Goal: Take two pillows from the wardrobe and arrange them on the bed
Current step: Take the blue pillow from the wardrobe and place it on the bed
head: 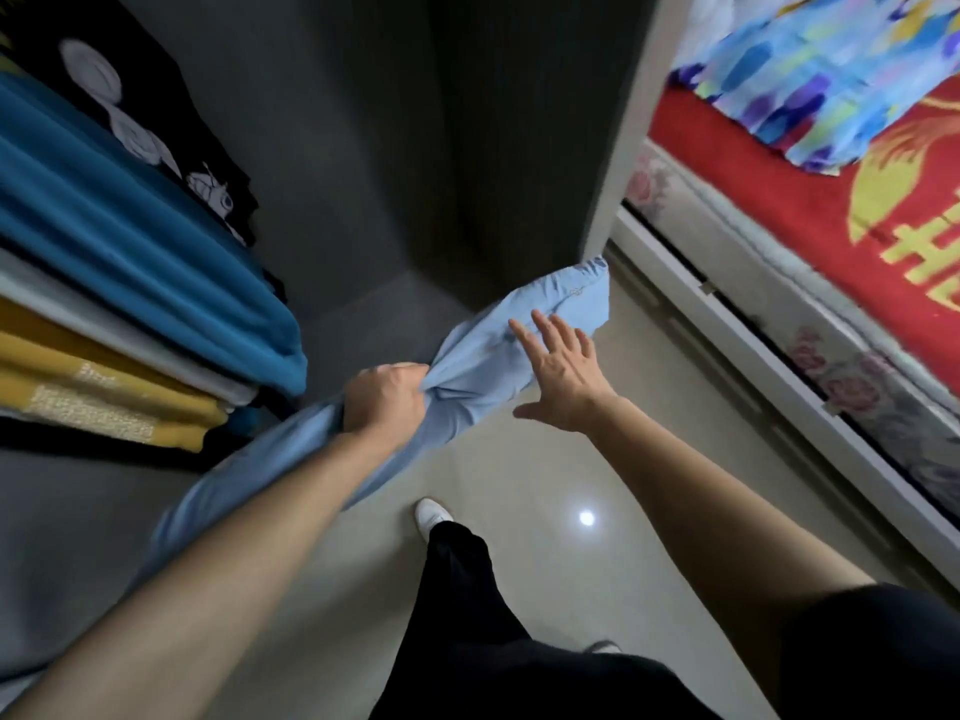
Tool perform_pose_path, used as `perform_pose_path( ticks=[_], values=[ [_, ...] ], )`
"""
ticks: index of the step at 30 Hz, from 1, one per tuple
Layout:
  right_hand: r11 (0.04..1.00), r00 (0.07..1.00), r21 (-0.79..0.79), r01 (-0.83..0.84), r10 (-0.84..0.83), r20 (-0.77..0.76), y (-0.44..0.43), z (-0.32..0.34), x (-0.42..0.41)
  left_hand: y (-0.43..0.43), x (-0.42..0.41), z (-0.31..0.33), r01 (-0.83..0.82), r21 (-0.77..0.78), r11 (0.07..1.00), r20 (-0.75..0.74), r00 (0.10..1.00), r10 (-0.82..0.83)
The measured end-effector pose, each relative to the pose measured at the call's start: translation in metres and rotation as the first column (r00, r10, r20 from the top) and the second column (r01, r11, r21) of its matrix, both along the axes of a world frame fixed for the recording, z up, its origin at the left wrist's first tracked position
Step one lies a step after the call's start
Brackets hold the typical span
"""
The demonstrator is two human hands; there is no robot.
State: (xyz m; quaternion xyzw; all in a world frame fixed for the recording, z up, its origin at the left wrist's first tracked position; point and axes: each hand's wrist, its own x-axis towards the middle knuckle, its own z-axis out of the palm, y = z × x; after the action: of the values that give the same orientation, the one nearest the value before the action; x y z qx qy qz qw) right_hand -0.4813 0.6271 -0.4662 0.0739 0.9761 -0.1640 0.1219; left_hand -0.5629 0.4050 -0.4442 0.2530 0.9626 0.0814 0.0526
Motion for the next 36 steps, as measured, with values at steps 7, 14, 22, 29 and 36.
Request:
perform_pose_path(
  ticks=[7, 14, 22, 29, 36],
  values=[
    [0.997, 0.989, 0.067, 0.022, -0.013, -0.145, 0.069, 0.055, 0.121, 0.054, 0.091, 0.066, 0.249, 0.002, 0.968, -0.169, 0.955, -0.245],
    [0.988, 0.983, 0.068, 0.141, -0.132, -0.130, 0.143, 0.083, 0.234, 0.168, 0.179, 0.097, 0.478, 0.125, 0.869, -0.185, 0.872, -0.453],
    [0.874, 0.899, 0.212, 0.437, -0.418, -0.130, 0.242, 0.100, 0.326, 0.300, 0.226, 0.098, 0.662, 0.130, 0.738, -0.070, 0.749, -0.659],
    [0.836, 0.864, 0.216, 0.504, -0.490, -0.119, 0.308, 0.111, 0.309, 0.397, 0.177, 0.092, 0.767, 0.209, 0.606, 0.002, 0.620, -0.785],
    [0.799, 0.844, 0.273, 0.536, -0.515, -0.148, 0.390, 0.152, 0.235, 0.490, 0.069, 0.106, 0.842, -0.074, 0.534, 0.123, 0.539, -0.833]
  ],
)
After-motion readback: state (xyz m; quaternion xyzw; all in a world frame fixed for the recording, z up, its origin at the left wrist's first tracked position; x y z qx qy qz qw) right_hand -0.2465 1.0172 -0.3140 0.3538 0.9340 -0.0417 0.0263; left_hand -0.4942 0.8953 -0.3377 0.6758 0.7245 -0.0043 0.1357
